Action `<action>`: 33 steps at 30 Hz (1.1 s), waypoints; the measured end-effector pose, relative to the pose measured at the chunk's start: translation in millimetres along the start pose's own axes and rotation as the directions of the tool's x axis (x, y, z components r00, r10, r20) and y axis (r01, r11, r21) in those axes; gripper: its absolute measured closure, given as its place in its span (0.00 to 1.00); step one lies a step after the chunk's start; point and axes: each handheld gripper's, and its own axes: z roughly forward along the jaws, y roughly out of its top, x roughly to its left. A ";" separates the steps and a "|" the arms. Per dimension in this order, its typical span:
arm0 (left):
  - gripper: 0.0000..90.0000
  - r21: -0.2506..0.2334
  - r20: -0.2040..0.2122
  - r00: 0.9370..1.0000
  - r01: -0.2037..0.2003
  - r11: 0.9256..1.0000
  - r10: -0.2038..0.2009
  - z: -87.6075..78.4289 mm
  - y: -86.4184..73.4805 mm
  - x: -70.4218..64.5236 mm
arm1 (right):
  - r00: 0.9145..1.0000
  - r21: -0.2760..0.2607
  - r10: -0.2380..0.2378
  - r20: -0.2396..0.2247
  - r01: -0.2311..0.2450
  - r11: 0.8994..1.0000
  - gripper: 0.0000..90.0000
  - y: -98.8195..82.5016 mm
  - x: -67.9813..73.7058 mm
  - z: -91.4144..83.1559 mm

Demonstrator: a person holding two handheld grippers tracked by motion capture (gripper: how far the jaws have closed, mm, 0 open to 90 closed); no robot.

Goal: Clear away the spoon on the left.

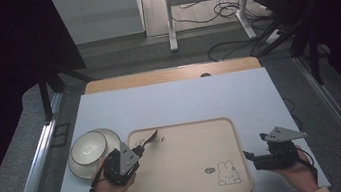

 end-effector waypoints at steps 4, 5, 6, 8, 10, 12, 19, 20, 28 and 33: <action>0.93 0.010 0.005 1.000 -0.006 1.000 0.006 2.1 -1.8 -2.1 | 1.000 0.001 0.003 -0.002 -0.003 1.000 0.17 -0.2 -0.1 0.1; 0.93 0.012 0.006 1.000 -0.008 1.000 0.007 2.3 -2.2 -2.5 | 1.000 0.001 0.003 -0.002 -0.003 1.000 0.17 -0.2 -0.1 0.1; 0.93 0.012 0.007 1.000 -0.010 1.000 0.010 2.4 -2.6 -3.0 | 1.000 0.001 0.003 -0.002 -0.003 1.000 0.17 -0.2 -0.1 0.1; 0.93 0.015 0.009 1.000 -0.014 1.000 0.014 2.3 -3.7 -4.5 | 1.000 0.001 0.002 -0.002 -0.002 1.000 0.17 -0.2 -0.1 0.1; 0.93 0.017 0.008 1.000 -0.017 1.000 0.017 2.3 -4.1 -5.3 | 1.000 0.001 0.002 -0.001 -0.002 1.000 0.17 -0.3 -0.1 0.1; 0.93 0.021 0.010 1.000 -0.027 0.999 0.026 2.6 -4.8 -7.5 | 1.000 0.002 0.001 -0.002 -0.001 1.000 0.17 -0.2 0.1 0.2; 0.91 0.047 0.027 0.997 -0.078 0.996 0.077 3.8 -7.7 -20.0 | 1.000 0.003 -0.002 0.000 0.002 1.000 0.17 -0.2 0.6 0.8; 0.91 0.047 0.032 0.997 -0.077 0.996 0.076 4.1 -7.8 -22.0 | 1.000 0.004 -0.003 -0.001 0.003 1.000 0.17 0.0 0.4 0.5; 0.85 0.087 0.087 0.992 -0.097 0.991 0.090 7.5 -7.8 -33.8 | 1.000 0.002 -0.003 -0.003 0.003 1.000 0.17 -0.3 0.3 0.9; 0.75 0.116 0.140 0.987 -0.094 0.989 0.078 11.8 -8.3 -38.9 | 1.000 0.002 -0.003 -0.003 0.003 1.000 0.17 -0.3 0.0 1.0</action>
